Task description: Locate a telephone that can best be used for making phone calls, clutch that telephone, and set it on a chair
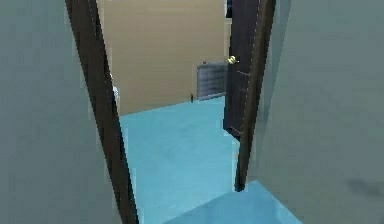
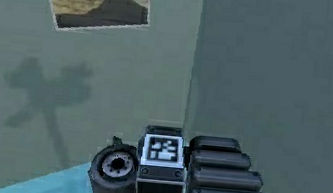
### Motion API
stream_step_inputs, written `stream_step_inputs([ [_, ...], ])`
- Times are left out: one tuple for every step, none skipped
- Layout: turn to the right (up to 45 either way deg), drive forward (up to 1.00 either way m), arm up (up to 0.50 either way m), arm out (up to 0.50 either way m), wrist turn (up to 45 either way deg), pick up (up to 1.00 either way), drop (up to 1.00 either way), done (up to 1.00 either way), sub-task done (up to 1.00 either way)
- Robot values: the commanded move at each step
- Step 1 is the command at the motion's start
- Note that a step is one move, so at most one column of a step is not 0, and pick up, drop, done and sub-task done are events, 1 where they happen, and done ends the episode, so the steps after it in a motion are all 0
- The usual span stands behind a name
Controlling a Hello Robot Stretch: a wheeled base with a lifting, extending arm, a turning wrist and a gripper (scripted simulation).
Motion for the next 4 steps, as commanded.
stream_step_inputs([
  [0.0,1.00,0.00,0.00,0.0,0.00,0.00,0.00,0.00],
  [27.0,0.00,0.00,0.00,0.0,0.00,0.00,0.00,0.00],
  [0.0,0.30,0.00,0.00,0.0,0.00,0.00,0.00,0.00],
  [-27.0,0.00,0.00,0.00,0.0,0.00,0.00,0.00,0.00],
])
